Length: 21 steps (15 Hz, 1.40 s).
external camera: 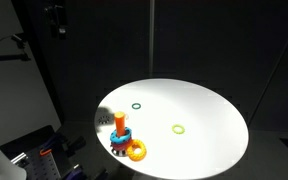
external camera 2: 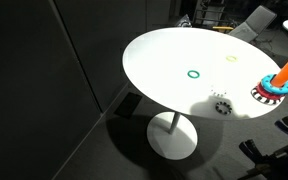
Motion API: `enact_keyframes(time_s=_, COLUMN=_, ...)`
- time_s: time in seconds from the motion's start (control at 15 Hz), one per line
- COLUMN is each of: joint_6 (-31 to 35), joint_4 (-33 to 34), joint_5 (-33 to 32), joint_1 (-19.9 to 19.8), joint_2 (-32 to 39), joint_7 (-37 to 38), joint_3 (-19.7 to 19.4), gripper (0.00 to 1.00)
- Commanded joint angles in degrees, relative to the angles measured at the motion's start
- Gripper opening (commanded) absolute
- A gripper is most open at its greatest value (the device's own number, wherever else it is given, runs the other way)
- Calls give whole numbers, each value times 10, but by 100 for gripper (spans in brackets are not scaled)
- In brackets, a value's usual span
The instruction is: Pick up the orange ring and place it on the stack of rings
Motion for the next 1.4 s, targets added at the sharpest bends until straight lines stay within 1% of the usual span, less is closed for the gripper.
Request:
enact_keyframes(time_s=0.0, joint_6=2, joint_4=23, joint_5=-13, joint_1=-10, joint_2=18, joint_7=6, joint_3=-4, gripper=100)
enact_keyframes(time_s=0.27, joint_6=13, joint_4=39, joint_5=-25, joint_1=-25, joint_2=30, joint_7=6, joint_3=-15, gripper=100)
enact_keyframes(time_s=0.47, joint_6=34, joint_4=41, joint_5=-33, joint_1=-39, joint_2=36, joint_7=5, joint_3=-30, gripper=100)
enact_keyframes(time_s=0.87, joint_6=94, joint_4=29, joint_5=-40, joint_1=-68, joint_2=42, joint_7=-8, joint_3=-73, gripper=100)
enact_keyframes(time_s=1.07, joint_6=102, joint_4=29, joint_5=-32, joint_1=-76, joint_2=55, joint_7=-29, joint_3=-100, gripper=100)
enact_keyframes(time_s=1.33, joint_6=93, joint_4=41, joint_5=-39, joint_1=-78, joint_2=88, joint_7=-87, joint_3=-127, gripper=100)
